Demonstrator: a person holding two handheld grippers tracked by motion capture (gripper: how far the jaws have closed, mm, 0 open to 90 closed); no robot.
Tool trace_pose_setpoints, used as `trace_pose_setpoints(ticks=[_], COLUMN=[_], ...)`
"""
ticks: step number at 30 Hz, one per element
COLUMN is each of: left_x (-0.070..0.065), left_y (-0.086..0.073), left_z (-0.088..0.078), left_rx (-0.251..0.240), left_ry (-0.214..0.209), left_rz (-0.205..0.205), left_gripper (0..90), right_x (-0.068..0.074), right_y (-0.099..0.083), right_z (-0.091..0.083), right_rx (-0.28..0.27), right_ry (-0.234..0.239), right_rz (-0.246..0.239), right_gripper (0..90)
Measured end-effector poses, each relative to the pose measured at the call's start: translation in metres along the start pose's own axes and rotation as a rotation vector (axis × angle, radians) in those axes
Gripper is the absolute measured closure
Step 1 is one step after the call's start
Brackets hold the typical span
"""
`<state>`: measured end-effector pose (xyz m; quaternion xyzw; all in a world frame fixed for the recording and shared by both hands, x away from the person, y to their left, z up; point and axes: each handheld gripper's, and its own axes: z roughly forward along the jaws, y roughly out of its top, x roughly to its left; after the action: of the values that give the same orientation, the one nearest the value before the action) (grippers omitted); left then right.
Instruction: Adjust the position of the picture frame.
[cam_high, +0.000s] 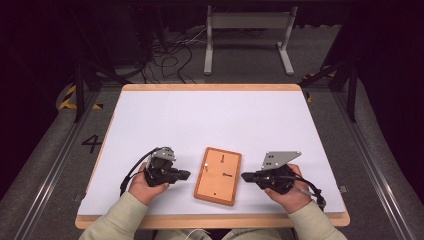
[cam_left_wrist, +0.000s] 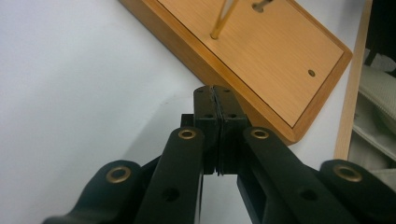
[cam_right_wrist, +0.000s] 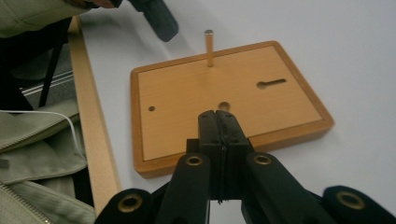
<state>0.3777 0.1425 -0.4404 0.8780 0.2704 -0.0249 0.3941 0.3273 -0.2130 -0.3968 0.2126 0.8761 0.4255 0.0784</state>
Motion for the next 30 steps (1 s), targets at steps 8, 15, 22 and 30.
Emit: trace_pose_setpoints(ticks=[8, 15, 22, 30], left_x=[0.004, 0.011, 0.013, 0.015], left_y=[-0.004, -0.009, -0.01, -0.01], left_z=[-0.007, -0.021, -0.023, -0.021], left_rx=[-0.03, -0.113, -0.14, -0.139], left_ry=[0.052, 0.13, 0.151, 0.149], left_rz=[-0.014, -0.06, -0.073, -0.075], left_gripper=[89.3, 89.5, 89.6, 89.5], right_x=[0.014, 0.027, 0.042, 0.05], right_y=[0.008, 0.013, 0.013, 0.009], right_z=[0.021, 0.043, 0.059, 0.068], right_rx=[0.049, 0.104, 0.146, 0.192], right_ry=[0.04, 0.103, 0.14, 0.164], right_rz=[-0.026, -0.052, -0.086, -0.115], right_gripper=[90.0, 90.0, 90.0, 90.0])
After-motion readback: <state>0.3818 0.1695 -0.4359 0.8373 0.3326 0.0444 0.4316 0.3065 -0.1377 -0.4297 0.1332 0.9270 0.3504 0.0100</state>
